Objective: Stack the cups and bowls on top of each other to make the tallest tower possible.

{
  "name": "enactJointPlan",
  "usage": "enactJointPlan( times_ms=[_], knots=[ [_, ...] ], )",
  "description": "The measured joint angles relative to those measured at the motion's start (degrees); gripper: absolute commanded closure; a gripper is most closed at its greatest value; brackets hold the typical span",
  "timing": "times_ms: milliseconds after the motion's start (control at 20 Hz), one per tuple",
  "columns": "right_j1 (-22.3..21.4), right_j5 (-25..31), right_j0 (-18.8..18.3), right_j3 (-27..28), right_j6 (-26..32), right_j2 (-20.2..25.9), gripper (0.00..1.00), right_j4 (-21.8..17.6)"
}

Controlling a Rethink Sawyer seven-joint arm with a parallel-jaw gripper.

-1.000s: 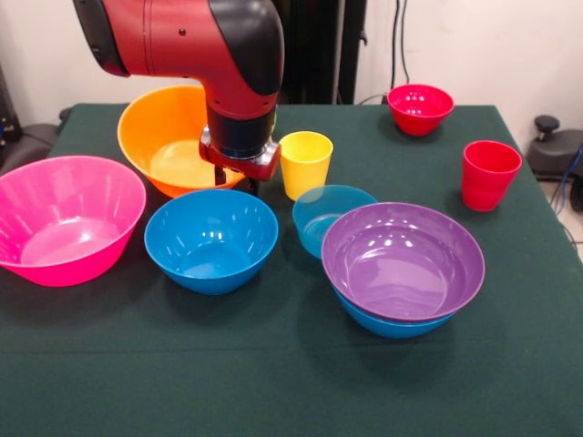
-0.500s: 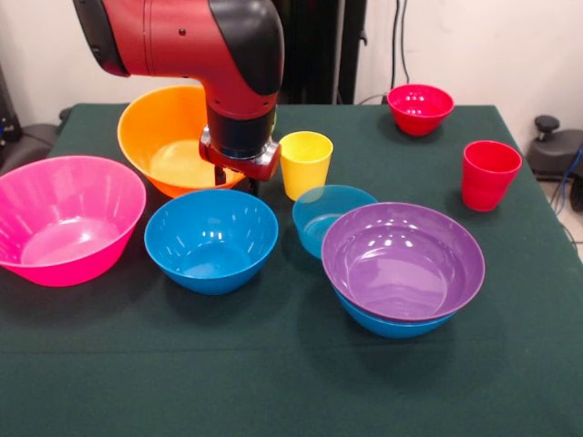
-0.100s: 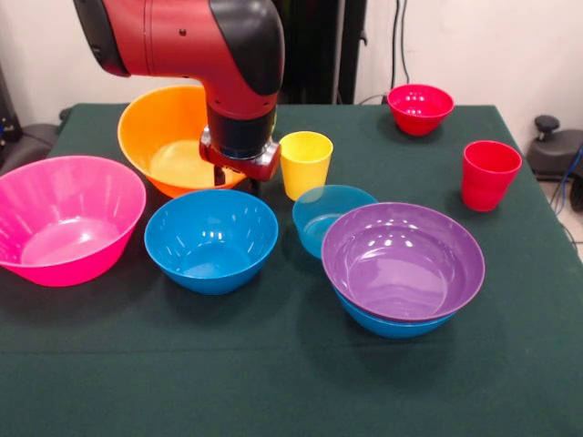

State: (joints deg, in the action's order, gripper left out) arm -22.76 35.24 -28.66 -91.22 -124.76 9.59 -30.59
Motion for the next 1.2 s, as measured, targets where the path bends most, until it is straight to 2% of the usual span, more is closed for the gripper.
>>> enactJointPlan(
  times_ms=[1200],
  knots=[
    [0.42,1.88,0.0,1.03,0.0,0.31,0.0,0.0]
  ],
)
